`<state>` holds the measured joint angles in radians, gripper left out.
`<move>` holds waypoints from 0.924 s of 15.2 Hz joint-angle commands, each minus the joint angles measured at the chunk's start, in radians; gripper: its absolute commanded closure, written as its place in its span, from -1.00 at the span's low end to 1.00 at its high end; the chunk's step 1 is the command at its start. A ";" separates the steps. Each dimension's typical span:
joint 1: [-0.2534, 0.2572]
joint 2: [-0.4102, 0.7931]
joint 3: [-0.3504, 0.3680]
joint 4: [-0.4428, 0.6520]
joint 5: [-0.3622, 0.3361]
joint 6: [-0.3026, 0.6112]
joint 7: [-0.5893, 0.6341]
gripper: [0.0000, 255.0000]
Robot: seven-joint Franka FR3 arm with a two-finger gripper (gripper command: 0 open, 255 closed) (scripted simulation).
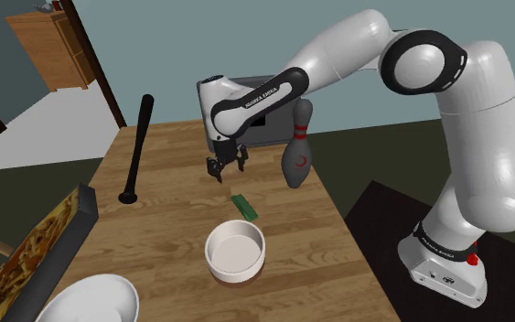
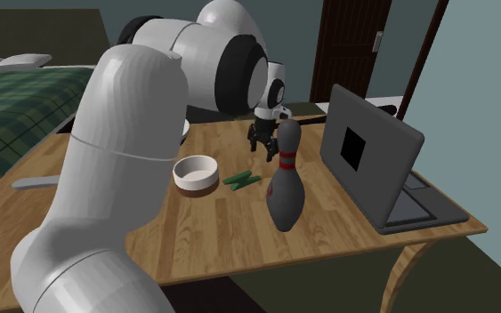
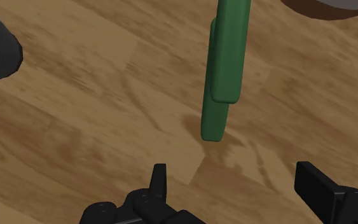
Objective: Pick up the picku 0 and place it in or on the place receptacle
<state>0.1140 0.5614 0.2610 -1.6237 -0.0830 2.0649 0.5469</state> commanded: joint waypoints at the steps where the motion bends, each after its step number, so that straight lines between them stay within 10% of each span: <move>1: 0.006 0.018 -0.002 0.004 -0.004 0.015 0.007 -1.00; 14: 0.010 0.050 -0.007 -0.024 -0.012 0.075 0.012 -1.00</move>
<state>0.1244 0.6117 0.2540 -1.6481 -0.0952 2.1395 0.5592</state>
